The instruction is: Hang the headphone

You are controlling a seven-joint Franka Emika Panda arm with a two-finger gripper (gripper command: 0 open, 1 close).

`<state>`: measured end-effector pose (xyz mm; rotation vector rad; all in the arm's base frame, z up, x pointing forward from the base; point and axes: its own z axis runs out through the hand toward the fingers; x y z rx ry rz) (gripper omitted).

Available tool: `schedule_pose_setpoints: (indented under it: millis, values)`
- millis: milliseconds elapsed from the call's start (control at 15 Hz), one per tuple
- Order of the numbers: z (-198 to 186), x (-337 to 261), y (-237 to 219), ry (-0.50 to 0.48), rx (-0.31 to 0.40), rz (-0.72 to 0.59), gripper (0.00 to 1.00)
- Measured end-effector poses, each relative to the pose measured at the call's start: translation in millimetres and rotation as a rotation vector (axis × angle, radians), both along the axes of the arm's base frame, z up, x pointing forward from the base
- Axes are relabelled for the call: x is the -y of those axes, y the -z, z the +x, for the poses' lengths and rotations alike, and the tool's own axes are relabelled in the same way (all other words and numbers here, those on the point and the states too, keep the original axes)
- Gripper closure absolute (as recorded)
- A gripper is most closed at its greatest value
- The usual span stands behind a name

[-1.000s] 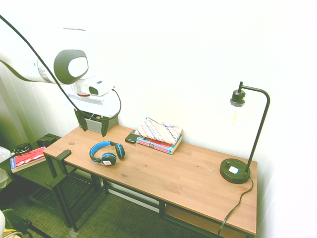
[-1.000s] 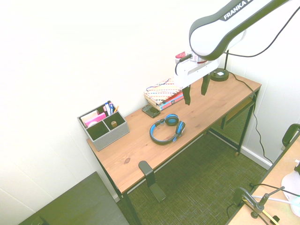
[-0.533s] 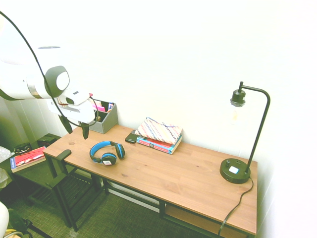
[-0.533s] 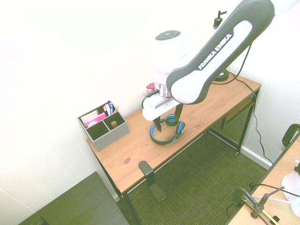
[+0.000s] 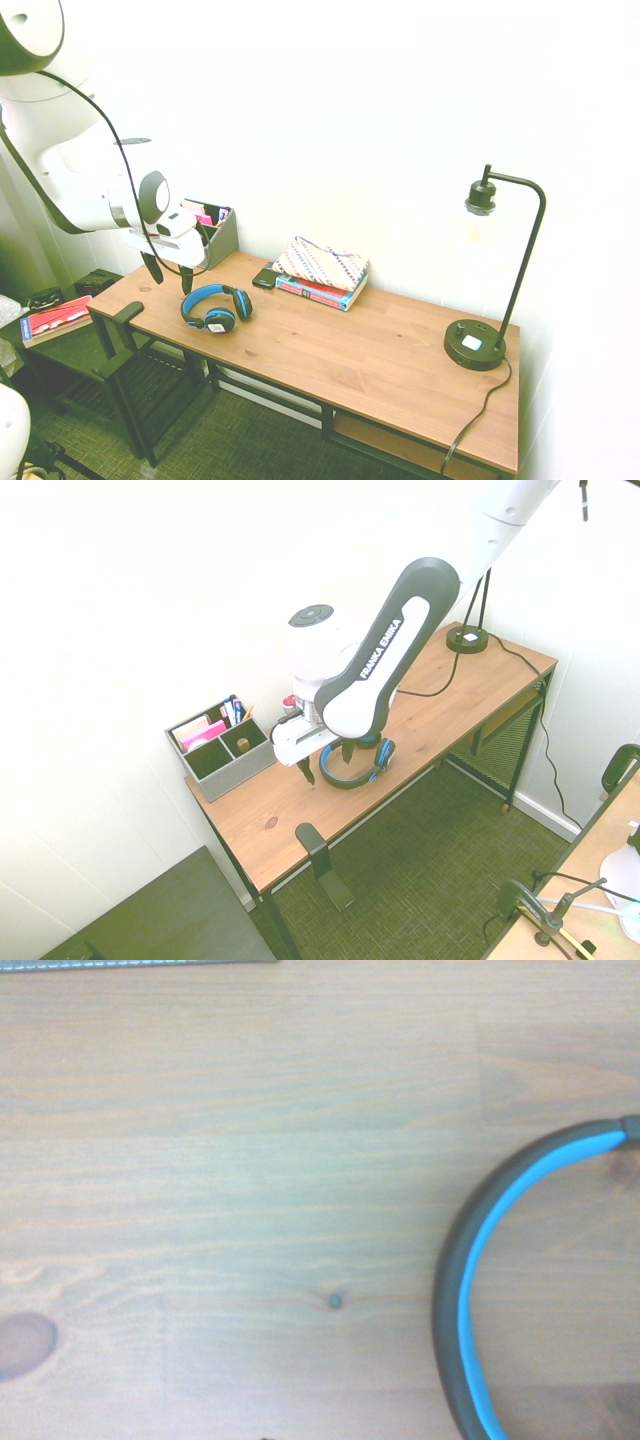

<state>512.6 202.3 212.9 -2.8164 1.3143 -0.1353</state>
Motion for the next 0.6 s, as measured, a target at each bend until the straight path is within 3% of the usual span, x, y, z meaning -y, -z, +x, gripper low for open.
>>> schedule_pose_setpoints:
  millis: [600]
  values:
    - [31, -1, 42, 0.027, -0.039, -0.013, 1.0]
